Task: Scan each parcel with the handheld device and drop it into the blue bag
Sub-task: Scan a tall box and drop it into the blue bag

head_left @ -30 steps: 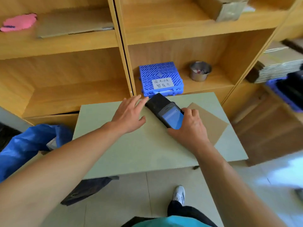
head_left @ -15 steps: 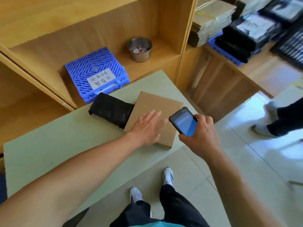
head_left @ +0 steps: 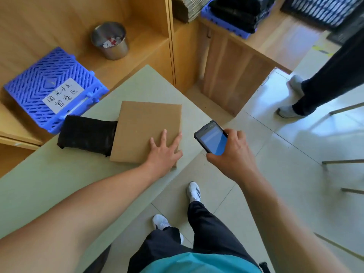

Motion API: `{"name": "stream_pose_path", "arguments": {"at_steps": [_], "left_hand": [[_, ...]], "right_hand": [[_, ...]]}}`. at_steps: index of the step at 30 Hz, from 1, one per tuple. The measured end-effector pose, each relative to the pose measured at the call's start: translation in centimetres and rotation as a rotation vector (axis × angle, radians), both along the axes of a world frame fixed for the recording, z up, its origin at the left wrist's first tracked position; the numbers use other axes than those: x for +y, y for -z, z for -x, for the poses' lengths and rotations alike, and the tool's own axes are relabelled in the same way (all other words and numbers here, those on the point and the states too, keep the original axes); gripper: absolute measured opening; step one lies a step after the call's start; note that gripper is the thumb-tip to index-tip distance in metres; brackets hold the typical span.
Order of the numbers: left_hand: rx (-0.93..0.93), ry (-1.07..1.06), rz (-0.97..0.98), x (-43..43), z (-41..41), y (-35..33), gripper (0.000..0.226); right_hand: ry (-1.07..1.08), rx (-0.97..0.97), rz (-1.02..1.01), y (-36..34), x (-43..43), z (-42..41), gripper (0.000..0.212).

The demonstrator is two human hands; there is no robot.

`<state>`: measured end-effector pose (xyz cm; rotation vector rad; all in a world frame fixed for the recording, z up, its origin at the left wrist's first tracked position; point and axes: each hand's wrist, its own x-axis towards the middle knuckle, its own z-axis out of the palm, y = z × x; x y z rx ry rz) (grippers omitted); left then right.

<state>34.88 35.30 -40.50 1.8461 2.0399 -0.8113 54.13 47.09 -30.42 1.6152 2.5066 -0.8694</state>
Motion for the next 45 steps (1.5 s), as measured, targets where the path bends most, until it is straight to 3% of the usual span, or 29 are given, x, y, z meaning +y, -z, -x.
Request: {"name": "stream_pose_path", "arguments": {"at_steps": [4, 15, 19, 26, 35, 38, 42, 45], "left_hand": [[0.024, 0.098, 0.032, 0.2, -0.3, -0.1, 0.032], [-0.057, 0.121, 0.033, 1.8, 0.8, -5.4, 0.027], [-0.053, 0.097, -0.100, 2.5, 3.1, -7.0, 0.026], [-0.208, -0.019, -0.463, 3.5, 8.3, -11.7, 0.019], [-0.282, -0.345, -0.827, 2.0, 13.6, -15.9, 0.034], [-0.251, -0.393, -0.853, 0.6, 14.4, -17.0, 0.039], [-0.188, -0.377, -0.842, -0.8, 15.0, -18.2, 0.064], [-0.054, -0.310, -0.786, -2.1, 15.8, -19.1, 0.074]], "right_hand": [[0.005, -0.010, 0.008, 0.3, 0.2, -0.1, 0.078], [-0.028, 0.063, 0.009, -1.3, 0.3, 2.1, 0.082], [-0.037, 0.100, 0.002, -2.5, 0.4, 3.1, 0.082], [-0.066, 0.135, -0.016, -4.0, 1.0, 4.9, 0.084], [-0.120, 0.164, -0.042, -4.8, 1.4, 8.1, 0.082], [-0.154, 0.174, -0.037, -5.0, 1.2, 9.5, 0.083], [-0.216, 0.168, -0.040, -5.2, 0.6, 11.6, 0.083], [-0.257, 0.176, -0.032, -5.4, 0.1, 13.4, 0.086]]}}
